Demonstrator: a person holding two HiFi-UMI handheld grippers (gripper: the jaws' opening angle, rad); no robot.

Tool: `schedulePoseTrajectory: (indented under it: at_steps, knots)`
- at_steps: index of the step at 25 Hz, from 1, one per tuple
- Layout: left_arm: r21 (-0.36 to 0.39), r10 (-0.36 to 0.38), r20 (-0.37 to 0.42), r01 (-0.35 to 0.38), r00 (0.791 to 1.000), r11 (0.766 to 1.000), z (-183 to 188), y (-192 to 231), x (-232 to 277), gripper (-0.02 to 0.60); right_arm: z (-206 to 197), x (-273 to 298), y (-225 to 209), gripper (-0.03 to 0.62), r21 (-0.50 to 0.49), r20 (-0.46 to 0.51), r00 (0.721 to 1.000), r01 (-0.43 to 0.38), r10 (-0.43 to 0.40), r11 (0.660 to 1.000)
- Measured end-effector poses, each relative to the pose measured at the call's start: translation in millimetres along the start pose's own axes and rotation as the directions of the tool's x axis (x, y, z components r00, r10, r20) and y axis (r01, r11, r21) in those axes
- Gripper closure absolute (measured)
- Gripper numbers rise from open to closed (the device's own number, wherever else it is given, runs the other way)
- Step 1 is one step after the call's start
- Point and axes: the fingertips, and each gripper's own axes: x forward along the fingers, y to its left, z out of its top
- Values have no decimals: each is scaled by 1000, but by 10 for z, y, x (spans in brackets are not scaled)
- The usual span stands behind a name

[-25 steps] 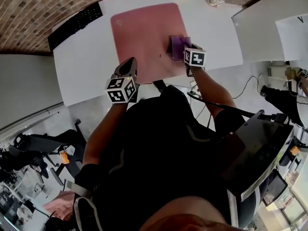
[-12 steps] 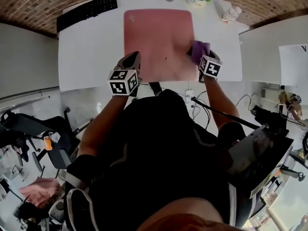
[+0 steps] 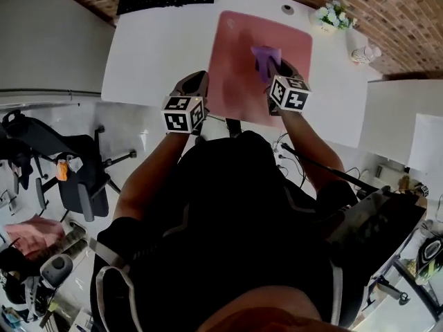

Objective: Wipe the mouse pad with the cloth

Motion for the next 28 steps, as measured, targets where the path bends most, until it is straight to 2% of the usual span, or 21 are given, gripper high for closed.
schedulePoseTrajectory:
  at_steps: [3,6,9,11,15,21,28]
  knots:
    - [2,62,19,-62,998,998,86,212,-110,581,63,425,494,534,9,-11,995,-102,102,995]
    - [11,82,27,-82,996,997,141,295,-141,581,51,714,843,534,47,-27,984,-172,173,984]
    - [-12,104,41,-104,994,995,191,368,-209,581,-44,1001,1209,534,66,-60,965,-253,257,965]
    - [-16,119,36,-119,992,993,187,409,-254,581,-155,1214,1332,534,104,-92,956,-269,279,957]
    - [-1,137,3,-137,991,991,133,439,-302,581,-341,1541,1208,534,134,-156,962,-205,225,969]
    - [-18,158,-24,-158,987,987,10,474,-337,581,-488,1656,857,534,143,-190,971,-118,145,983]
    - [-10,102,-19,-102,995,995,86,309,-149,581,-515,1555,374,534,161,-195,979,-30,62,986]
